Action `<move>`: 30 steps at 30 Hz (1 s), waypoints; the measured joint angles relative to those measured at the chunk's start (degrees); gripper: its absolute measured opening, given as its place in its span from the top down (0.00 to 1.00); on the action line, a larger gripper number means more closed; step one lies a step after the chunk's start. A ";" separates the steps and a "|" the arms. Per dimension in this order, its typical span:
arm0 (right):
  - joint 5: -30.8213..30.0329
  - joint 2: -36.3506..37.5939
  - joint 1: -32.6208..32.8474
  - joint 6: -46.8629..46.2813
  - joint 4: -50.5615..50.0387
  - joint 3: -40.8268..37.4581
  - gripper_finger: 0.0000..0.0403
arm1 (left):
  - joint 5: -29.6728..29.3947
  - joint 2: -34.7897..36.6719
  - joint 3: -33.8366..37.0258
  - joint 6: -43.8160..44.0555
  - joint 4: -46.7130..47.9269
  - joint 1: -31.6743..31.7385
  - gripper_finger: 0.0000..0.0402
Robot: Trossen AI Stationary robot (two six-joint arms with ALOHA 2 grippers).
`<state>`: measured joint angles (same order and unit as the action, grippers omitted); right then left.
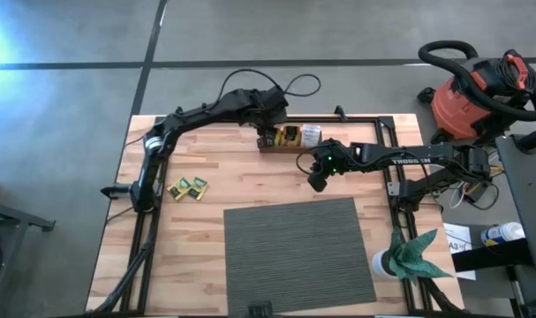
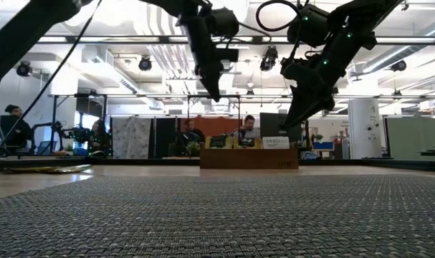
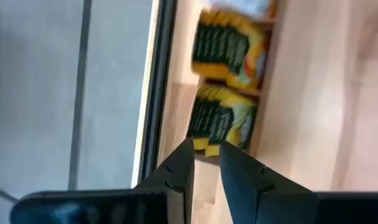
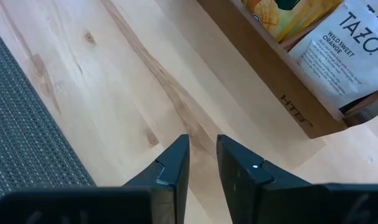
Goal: Pick & Place Tea
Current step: Put the yellow tea bag into the left section of the wooden organizer
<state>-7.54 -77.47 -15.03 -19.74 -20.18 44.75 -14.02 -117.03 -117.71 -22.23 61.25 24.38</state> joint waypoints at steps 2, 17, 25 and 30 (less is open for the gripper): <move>0.01 0.00 0.00 0.47 0.02 -0.02 0.81 | 0.11 0.75 0.08 -0.77 -0.09 -0.45 0.82; 0.21 0.00 0.00 0.32 -0.48 -0.31 0.79 | 1.64 15.76 28.57 27.76 8.57 -3.93 0.82; 0.25 0.00 -0.04 0.22 0.61 -0.31 0.81 | 9.18 32.01 54.81 58.46 2.37 -11.23 0.82; 0.51 0.00 -0.02 0.21 1.93 -0.31 0.80 | 10.31 36.04 66.53 73.48 -0.03 -13.94 0.82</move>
<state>-7.03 -77.47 -15.05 -19.53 -18.26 44.45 -3.71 -80.99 -51.18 51.24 61.22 10.44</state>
